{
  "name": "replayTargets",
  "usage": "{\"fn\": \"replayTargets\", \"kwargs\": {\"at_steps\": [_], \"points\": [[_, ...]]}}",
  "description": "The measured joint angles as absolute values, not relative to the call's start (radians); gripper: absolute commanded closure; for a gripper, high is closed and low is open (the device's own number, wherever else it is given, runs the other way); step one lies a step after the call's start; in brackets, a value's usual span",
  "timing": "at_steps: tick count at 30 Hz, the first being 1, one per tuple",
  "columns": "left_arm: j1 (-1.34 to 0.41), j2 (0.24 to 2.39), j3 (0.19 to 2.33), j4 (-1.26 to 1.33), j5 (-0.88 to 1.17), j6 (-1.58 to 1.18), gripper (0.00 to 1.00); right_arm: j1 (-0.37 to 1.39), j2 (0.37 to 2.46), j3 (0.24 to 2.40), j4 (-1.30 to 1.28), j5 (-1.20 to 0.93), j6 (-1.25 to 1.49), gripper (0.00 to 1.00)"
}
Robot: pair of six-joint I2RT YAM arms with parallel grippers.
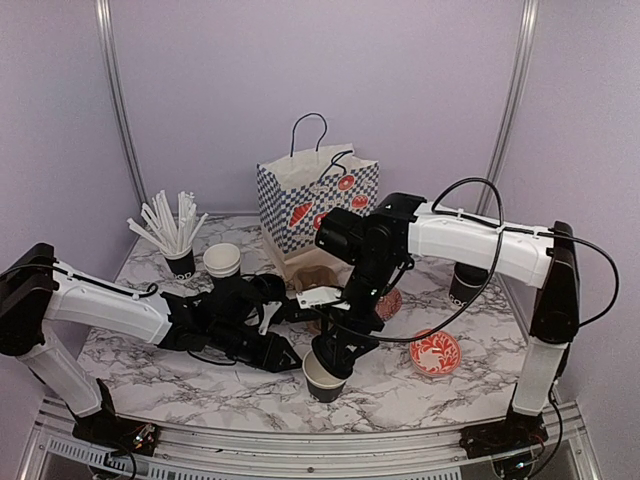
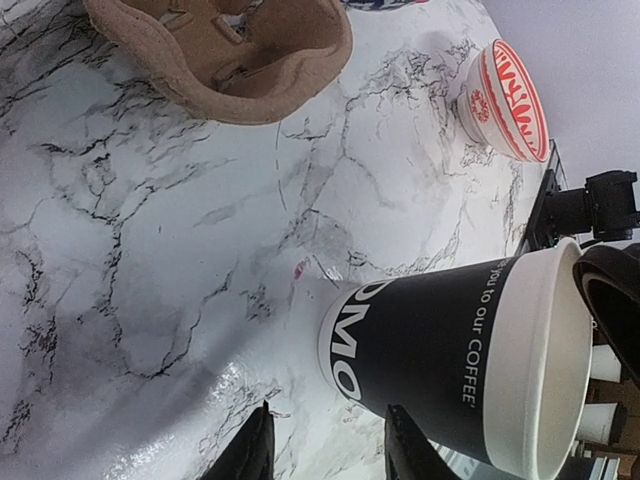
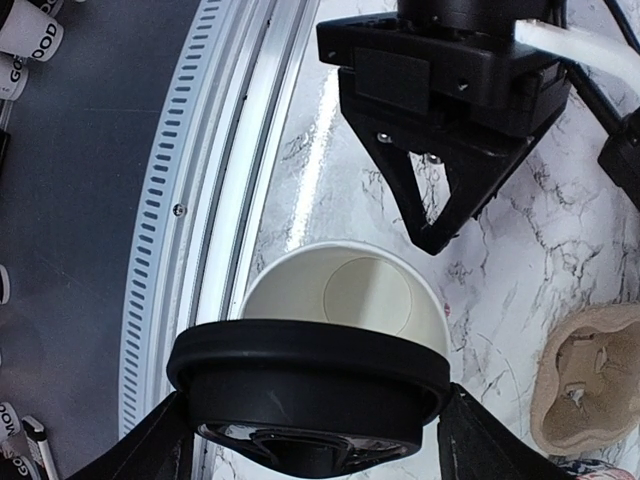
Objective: Pack the takeout coffee
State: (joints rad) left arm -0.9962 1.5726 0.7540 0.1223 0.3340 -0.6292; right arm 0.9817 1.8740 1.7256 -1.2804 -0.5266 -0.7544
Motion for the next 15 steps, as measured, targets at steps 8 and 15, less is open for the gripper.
{"fn": "replayTargets", "kwargs": {"at_steps": [8, 15], "points": [[-0.996, 1.573, 0.751, 0.131, 0.336, -0.629, 0.62, 0.985, 1.88, 1.74, -1.283, -0.502, -0.746, 0.33], [-0.996, 1.573, 0.737, 0.131, 0.34, -0.633, 0.62, 0.986, 1.863, 1.742, -1.279, -0.468, -0.732, 0.33]]}}
